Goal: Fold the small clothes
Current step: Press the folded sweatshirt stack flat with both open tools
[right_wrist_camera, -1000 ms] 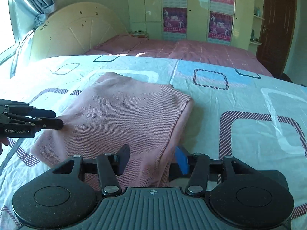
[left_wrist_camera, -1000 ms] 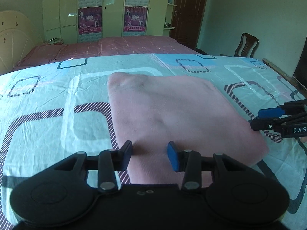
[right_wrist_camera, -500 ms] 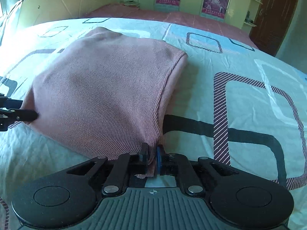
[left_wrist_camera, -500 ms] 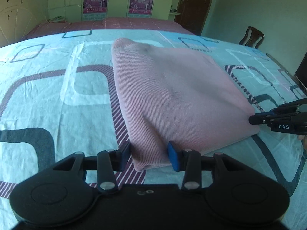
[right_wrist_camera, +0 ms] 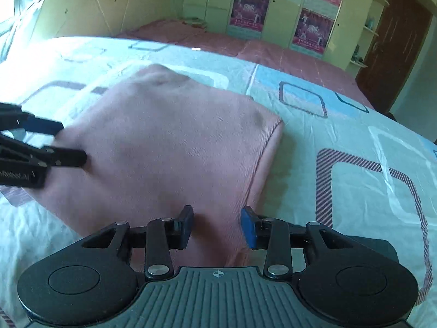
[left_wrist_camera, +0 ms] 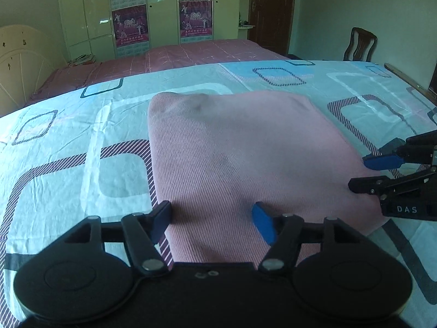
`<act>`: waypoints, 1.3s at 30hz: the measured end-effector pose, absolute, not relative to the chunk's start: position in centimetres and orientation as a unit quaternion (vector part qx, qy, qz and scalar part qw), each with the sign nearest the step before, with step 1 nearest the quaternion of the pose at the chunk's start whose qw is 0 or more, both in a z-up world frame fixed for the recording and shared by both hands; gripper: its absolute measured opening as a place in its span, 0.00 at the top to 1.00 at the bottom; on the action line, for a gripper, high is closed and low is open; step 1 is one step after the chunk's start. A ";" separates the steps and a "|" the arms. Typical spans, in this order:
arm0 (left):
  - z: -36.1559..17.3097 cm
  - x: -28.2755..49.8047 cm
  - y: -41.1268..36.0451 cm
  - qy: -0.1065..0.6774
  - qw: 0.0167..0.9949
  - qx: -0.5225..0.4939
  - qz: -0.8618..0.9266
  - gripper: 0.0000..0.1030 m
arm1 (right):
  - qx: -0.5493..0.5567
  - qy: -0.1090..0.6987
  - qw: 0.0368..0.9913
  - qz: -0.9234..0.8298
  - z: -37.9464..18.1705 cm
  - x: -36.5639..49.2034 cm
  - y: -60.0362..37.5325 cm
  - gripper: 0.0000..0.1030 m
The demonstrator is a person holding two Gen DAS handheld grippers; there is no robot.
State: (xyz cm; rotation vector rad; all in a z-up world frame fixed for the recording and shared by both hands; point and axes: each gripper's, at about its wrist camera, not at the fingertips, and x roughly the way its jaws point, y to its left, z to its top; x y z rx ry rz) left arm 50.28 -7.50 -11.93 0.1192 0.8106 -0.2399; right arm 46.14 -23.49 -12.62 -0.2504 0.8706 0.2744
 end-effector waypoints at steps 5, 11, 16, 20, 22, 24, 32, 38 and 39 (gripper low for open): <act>-12.0 50.2 -7.0 0.404 0.905 0.062 -0.115 0.33 | -0.056 0.432 0.889 0.144 -12.8 46.4 -26.0 0.63; -10.8 49.6 -4.6 0.381 0.917 0.012 -0.116 0.19 | 0.126 0.440 0.876 0.153 -11.8 47.2 -31.3 0.63; -11.2 51.5 -1.2 0.397 0.902 -0.113 -0.127 0.26 | 0.279 0.437 0.842 0.153 -12.9 49.5 -36.3 0.50; -13.1 53.4 0.7 0.424 0.875 -0.199 -0.126 0.31 | 0.291 0.448 0.823 0.191 -13.9 51.0 -36.6 0.48; -14.2 54.0 1.3 0.432 0.860 -0.241 -0.126 0.30 | 0.290 0.455 0.816 0.207 -14.6 51.7 -36.7 0.48; -14.8 54.4 1.5 0.438 0.851 -0.263 -0.120 0.30 | 0.298 0.463 0.806 0.219 -15.6 52.3 -36.9 0.48; -14.6 54.3 1.0 0.439 0.857 -0.251 -0.100 0.28 | 0.259 0.451 0.809 0.275 -13.8 52.2 -37.0 0.48; -14.9 54.7 0.6 0.438 0.853 -0.267 -0.100 0.35 | 0.236 0.457 0.806 0.292 -14.7 52.3 -35.4 0.80; -14.8 54.9 0.3 0.440 0.853 -0.262 -0.099 0.35 | 0.224 0.456 0.813 0.285 -14.8 52.4 -35.0 0.86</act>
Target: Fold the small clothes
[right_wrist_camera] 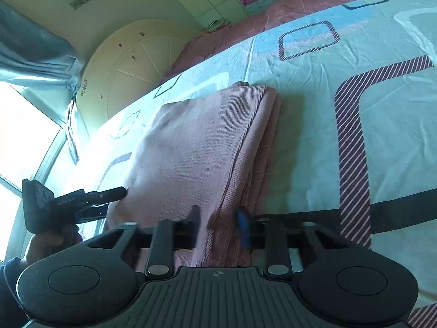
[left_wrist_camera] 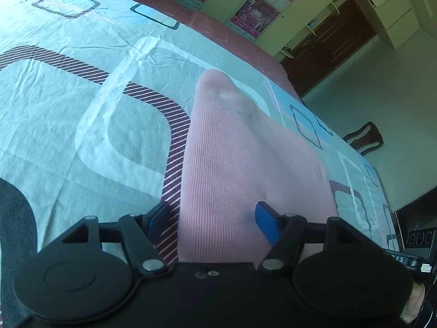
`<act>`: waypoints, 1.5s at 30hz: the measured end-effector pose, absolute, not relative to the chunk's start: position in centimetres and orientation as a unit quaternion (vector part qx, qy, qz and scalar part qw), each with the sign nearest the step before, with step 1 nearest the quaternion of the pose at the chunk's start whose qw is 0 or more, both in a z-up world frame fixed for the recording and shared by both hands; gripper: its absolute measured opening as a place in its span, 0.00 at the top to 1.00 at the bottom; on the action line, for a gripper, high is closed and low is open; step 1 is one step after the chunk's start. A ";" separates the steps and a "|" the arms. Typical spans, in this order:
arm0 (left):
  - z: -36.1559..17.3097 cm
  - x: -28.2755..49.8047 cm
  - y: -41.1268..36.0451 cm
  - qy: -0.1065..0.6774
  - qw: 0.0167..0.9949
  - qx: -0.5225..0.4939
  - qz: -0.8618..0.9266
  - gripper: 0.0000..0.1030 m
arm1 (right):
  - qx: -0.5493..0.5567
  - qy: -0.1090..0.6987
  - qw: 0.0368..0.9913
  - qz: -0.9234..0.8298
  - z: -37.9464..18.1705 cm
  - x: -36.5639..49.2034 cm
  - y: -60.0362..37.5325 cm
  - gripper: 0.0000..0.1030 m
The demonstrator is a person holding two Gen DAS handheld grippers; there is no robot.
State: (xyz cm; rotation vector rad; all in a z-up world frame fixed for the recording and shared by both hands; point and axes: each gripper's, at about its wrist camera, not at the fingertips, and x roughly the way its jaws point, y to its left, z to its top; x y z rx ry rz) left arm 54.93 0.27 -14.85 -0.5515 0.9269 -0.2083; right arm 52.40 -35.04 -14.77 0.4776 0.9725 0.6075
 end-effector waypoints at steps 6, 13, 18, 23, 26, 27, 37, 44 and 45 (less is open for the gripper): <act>-12.5 55.4 -3.6 0.443 0.888 -0.102 -0.072 0.28 | 0.206 0.432 0.841 0.252 -14.0 52.6 -35.8 0.90; -13.6 56.0 -0.8 0.448 0.869 -0.188 -0.089 0.29 | 0.318 0.463 0.779 0.279 -16.4 55.5 -39.0 0.45; -15.1 57.0 0.5 0.461 0.842 -0.251 -0.120 0.32 | 0.363 0.493 0.730 0.304 -18.3 57.8 -39.4 0.45; -15.4 57.7 0.7 0.467 0.835 -0.259 -0.134 0.33 | 0.343 0.515 0.717 0.320 -17.8 59.7 -37.6 0.45; -15.4 58.0 0.5 0.472 0.835 -0.249 -0.134 0.34 | 0.325 0.514 0.721 0.332 -17.3 60.1 -36.0 0.46; -15.3 58.1 0.4 0.473 0.835 -0.247 -0.133 0.34 | 0.324 0.513 0.719 0.337 -17.4 60.1 -35.7 0.46; -15.3 58.2 0.4 0.476 0.834 -0.244 -0.133 0.34 | 0.379 0.514 0.684 0.351 -19.2 58.5 -38.6 0.53; -14.8 59.0 -1.5 0.482 0.843 -0.204 -0.126 0.38 | 0.292 0.507 0.752 0.303 -17.2 59.2 -35.5 0.76; -14.7 59.2 -2.0 0.483 0.846 -0.191 -0.123 0.43 | 0.264 0.505 0.766 0.298 -16.5 59.0 -34.8 0.77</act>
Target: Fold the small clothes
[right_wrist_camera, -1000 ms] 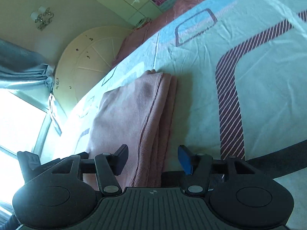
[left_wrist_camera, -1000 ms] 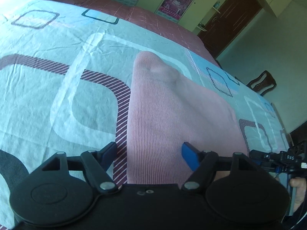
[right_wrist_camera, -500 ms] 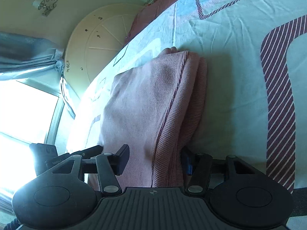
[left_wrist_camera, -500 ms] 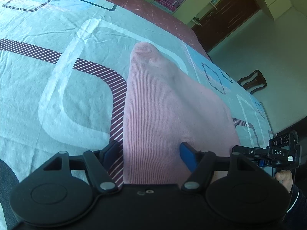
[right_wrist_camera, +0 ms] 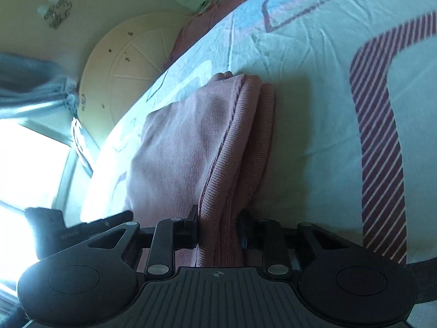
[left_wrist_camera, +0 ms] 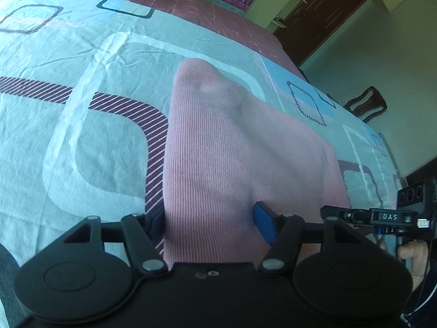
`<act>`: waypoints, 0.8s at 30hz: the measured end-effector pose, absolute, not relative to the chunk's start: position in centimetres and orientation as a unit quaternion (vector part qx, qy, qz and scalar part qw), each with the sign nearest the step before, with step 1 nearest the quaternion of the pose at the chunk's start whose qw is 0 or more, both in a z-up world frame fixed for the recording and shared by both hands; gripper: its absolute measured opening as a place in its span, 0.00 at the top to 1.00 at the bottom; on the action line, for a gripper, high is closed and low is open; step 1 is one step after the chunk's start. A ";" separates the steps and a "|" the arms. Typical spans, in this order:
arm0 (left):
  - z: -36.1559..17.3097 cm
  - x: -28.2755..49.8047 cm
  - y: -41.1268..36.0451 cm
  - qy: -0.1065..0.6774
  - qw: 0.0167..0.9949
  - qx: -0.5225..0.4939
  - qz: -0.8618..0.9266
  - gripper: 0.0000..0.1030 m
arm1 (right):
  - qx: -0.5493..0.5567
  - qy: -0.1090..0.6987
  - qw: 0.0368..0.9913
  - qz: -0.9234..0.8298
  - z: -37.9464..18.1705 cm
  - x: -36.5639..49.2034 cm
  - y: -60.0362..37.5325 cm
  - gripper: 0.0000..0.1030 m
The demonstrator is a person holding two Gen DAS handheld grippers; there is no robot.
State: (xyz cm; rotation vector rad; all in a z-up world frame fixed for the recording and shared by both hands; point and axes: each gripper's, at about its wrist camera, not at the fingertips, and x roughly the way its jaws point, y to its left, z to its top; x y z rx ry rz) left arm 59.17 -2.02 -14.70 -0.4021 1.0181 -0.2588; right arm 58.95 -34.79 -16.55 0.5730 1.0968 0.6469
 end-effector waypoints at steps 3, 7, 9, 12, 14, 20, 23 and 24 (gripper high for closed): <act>-13.9 59.3 -3.7 0.476 0.861 -0.139 -0.117 0.54 | 0.210 0.499 0.793 0.280 -15.4 58.3 -33.1 0.79; -12.7 58.6 -4.7 0.453 0.879 -0.092 -0.122 0.69 | 0.175 0.486 0.815 0.261 -14.3 57.1 -32.0 0.81; -12.1 58.0 -4.8 0.440 0.885 -0.079 -0.129 0.72 | 0.163 0.474 0.827 0.255 -13.2 56.3 -31.6 0.81; -11.0 57.1 -4.6 0.419 0.894 -0.072 -0.145 0.74 | 0.154 0.458 0.839 0.250 -11.5 55.3 -30.7 0.82; -10.1 56.4 -4.2 0.407 0.896 -0.072 -0.161 0.75 | 0.135 0.448 0.848 0.248 -10.0 54.8 -29.4 0.82; -7.7 54.6 -1.0 0.387 0.902 -0.058 -0.181 0.75 | 0.094 0.423 0.867 0.247 -6.8 52.6 -23.8 0.82; -6.8 53.5 2.4 0.379 0.907 -0.055 -0.176 0.75 | 0.082 0.416 0.868 0.257 -6.0 52.2 -19.9 0.82; -6.5 53.2 3.8 0.378 0.908 -0.056 -0.173 0.75 | 0.079 0.415 0.868 0.260 -5.8 52.0 -18.8 0.82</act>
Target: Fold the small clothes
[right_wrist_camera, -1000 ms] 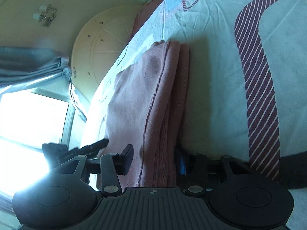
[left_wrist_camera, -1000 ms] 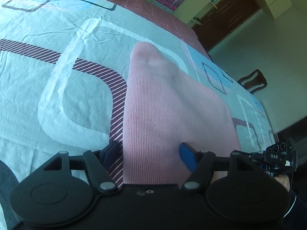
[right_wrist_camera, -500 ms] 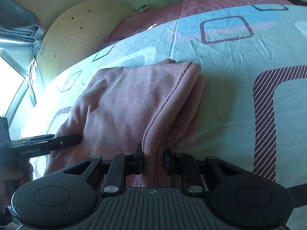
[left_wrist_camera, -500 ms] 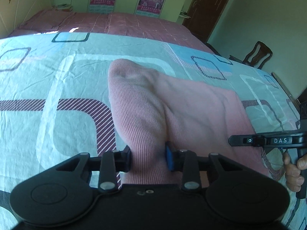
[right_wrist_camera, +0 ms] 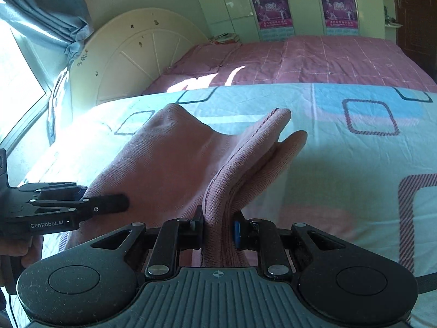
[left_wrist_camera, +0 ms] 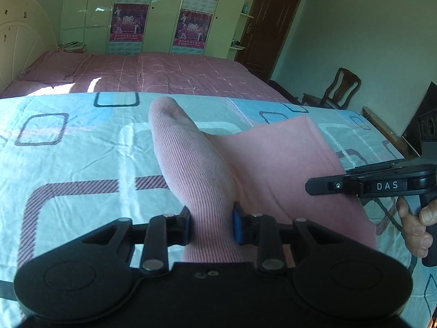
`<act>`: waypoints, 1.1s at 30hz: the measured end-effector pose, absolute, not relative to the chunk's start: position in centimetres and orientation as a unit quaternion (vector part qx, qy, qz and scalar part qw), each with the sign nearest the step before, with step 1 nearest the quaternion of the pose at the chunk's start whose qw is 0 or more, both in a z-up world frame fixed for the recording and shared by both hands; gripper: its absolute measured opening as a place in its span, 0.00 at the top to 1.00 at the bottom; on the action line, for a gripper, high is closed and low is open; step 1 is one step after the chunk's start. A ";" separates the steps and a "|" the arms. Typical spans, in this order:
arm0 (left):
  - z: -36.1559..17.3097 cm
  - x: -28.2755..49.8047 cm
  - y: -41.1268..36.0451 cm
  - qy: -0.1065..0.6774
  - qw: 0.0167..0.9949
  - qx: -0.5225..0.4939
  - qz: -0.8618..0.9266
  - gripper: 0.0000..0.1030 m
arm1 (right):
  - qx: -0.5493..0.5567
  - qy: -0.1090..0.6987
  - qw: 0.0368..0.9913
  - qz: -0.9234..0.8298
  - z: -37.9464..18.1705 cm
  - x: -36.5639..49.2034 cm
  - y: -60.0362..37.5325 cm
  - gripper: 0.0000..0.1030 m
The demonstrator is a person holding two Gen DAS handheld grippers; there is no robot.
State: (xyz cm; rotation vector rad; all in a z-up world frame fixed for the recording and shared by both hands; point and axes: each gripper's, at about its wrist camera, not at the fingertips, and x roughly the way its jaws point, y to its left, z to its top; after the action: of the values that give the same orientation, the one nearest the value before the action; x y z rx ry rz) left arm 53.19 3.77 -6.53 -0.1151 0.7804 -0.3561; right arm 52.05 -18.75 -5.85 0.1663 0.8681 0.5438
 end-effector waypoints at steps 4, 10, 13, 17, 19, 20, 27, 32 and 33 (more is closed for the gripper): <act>-6.1 51.9 8.5 0.377 0.911 -0.054 -0.157 0.75 | 0.072 0.415 0.863 0.278 -6.1 52.2 -12.9 0.82; -6.4 50.4 15.5 0.384 0.912 -0.059 -0.129 0.75 | 0.068 0.422 0.852 0.302 -6.6 52.9 -5.4 0.82; -6.6 49.8 18.1 0.385 0.913 -0.064 -0.120 0.75 | 0.066 0.425 0.848 0.311 -7.0 53.3 -2.3 0.82; -7.3 49.7 20.7 0.388 0.912 -0.076 -0.110 0.75 | 0.062 0.432 0.842 0.316 -7.8 54.1 0.5 0.82; -8.2 49.8 21.8 0.394 0.909 -0.085 -0.105 0.75 | 0.062 0.439 0.840 0.313 -8.7 54.7 1.3 0.82; -8.9 50.0 22.4 0.399 0.907 -0.090 -0.102 0.75 | 0.062 0.444 0.839 0.308 -9.2 55.0 1.5 0.82; -12.8 49.8 26.1 0.400 0.894 -0.169 -0.108 0.65 | 0.118 0.489 0.820 0.272 -14.7 56.4 -1.0 0.82; -12.8 49.3 27.2 0.396 0.893 -0.178 -0.116 0.49 | 0.129 0.479 0.824 0.276 -14.3 56.4 -1.8 0.80; -12.6 49.1 27.7 0.391 0.897 -0.177 -0.109 0.42 | 0.127 0.471 0.831 0.267 -14.0 56.3 -2.0 0.71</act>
State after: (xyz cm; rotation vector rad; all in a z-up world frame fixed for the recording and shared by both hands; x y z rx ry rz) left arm 49.06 27.69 -12.60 -0.3658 0.8108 -0.2268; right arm 56.25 -2.04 -14.01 0.2697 0.9980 0.5668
